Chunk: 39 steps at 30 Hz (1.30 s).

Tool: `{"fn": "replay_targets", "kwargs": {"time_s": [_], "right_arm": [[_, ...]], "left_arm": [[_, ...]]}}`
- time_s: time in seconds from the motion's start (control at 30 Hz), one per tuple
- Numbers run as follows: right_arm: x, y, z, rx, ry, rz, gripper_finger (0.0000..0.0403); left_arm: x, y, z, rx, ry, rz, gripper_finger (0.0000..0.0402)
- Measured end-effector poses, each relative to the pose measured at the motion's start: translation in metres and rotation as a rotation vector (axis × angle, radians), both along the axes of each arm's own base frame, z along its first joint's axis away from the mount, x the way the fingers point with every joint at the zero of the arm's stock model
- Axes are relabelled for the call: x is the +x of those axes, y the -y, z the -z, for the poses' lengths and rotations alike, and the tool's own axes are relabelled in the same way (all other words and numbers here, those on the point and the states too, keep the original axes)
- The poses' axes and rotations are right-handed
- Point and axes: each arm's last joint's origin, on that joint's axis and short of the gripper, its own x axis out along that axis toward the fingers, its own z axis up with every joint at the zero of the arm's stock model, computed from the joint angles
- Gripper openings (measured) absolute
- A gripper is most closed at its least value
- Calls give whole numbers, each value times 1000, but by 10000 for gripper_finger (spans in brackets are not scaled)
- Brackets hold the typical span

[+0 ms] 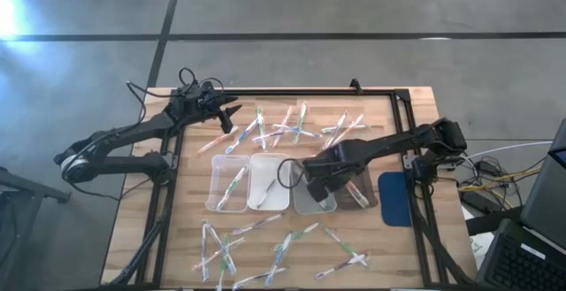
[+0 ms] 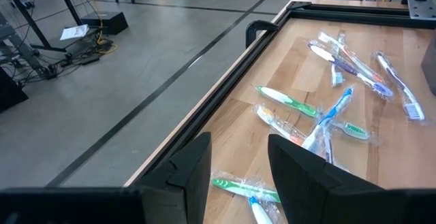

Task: Pick & Place Toothbrushes
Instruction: Adjust the black bin, then put the purple toothbrush into the white bin

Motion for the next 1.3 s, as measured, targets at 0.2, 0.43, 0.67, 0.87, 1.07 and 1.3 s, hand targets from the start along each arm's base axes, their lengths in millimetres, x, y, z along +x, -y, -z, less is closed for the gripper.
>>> {"fn": "replay_targets", "kwargs": {"time_s": [0.2,0.43,0.67,0.87,1.07,1.3], "right_arm": [[-9,-9,1,-33,-72,10,11],[-14,-13,9,-42,-108,46,8],[-17,-15,21,-43,-115,51,8],[-10,-16,22,-25,-37,37,8],[-6,-17,22,-17,-3,22,8],[-10,-14,22,-26,-41,4,8]], "left_arm": [[0,0,0,-3,-3,0,152],[0,0,0,-3,-3,0,152],[0,0,0,-3,-3,-1,152],[0,0,0,-3,-3,-1,152],[0,0,0,-3,-3,0,152],[0,0,0,-3,-3,0,152]]}}
